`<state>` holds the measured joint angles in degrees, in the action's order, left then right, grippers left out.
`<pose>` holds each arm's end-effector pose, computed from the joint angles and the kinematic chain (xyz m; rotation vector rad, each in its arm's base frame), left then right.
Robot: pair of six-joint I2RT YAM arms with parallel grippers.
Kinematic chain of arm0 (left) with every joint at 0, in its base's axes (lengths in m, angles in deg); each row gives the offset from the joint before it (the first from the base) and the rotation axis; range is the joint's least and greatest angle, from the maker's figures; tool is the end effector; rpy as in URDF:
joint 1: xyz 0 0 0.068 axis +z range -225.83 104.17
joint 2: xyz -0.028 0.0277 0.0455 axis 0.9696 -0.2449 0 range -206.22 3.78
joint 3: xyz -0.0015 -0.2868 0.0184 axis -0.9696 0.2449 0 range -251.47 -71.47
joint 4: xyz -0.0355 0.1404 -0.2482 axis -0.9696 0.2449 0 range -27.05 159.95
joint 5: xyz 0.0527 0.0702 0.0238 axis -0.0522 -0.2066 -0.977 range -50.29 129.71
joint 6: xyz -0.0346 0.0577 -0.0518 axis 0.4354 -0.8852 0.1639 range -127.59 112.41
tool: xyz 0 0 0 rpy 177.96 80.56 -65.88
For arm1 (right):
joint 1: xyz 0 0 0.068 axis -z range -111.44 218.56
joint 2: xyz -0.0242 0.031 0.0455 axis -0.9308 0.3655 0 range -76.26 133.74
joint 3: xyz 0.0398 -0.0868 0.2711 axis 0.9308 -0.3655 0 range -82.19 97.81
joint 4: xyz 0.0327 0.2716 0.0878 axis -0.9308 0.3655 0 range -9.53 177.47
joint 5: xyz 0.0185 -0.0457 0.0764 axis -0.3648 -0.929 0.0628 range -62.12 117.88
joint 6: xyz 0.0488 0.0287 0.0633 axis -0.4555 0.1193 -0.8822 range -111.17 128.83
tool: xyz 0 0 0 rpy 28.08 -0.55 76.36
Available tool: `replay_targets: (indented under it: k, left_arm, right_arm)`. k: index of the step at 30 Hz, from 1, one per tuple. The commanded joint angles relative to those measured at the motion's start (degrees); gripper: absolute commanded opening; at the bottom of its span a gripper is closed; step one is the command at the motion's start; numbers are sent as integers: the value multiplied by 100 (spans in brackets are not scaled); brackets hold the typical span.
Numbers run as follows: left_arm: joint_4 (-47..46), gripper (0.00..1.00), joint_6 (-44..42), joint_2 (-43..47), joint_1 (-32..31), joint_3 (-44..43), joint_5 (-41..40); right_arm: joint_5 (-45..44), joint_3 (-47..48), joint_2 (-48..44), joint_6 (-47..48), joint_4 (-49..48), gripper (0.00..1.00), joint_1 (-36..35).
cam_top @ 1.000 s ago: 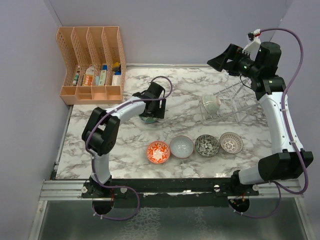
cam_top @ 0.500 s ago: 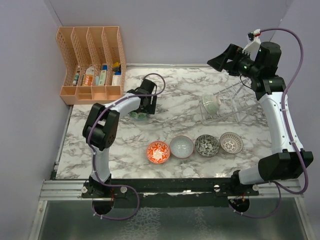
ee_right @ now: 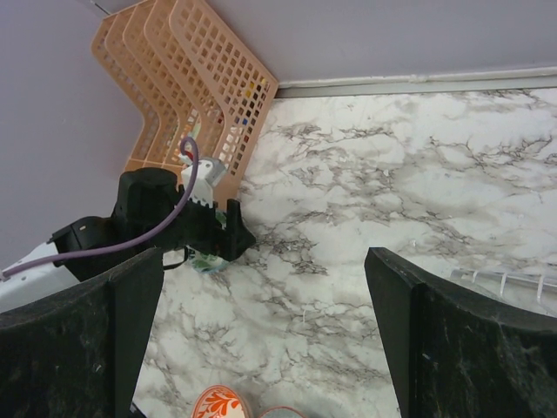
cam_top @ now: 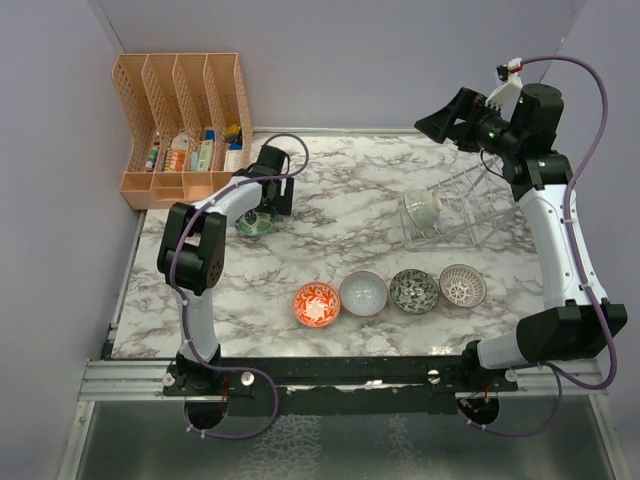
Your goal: Load the bowls into the dish rack
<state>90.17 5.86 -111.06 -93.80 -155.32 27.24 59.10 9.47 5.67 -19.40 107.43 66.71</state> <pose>0.4607 -0.1325 0.1530 0.0214 2.5513 0.0715 0.3695 0.0506 0.4542 0.0520 1.9174 0.8663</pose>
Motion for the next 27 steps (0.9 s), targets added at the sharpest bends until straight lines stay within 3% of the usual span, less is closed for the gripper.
replay_targets:
  k: [1,9,13,18,23,27]
  left_arm:
    - [1,97,-113,723,-240,31,156]
    - [784,99,-98,2014,-996,-90,103]
    - [1015,99,344,3081,-1988,779,521]
    - [1141,90,1012,4305,-3160,1841,1441]
    - [1540,89,1059,4484,-4219,2131,1321]
    - [1011,85,1064,4182,-4748,2456,1072]
  right_arm:
    - [0,-34,-195,63,-4,100,26]
    - [-36,-16,-230,64,3,100,26]
    - [-82,0,-215,35,30,100,26]
    - [-64,-4,-195,19,-35,100,26]
    - [-94,-121,-207,43,-118,100,26]
    - [-125,-226,-249,54,-187,100,26]
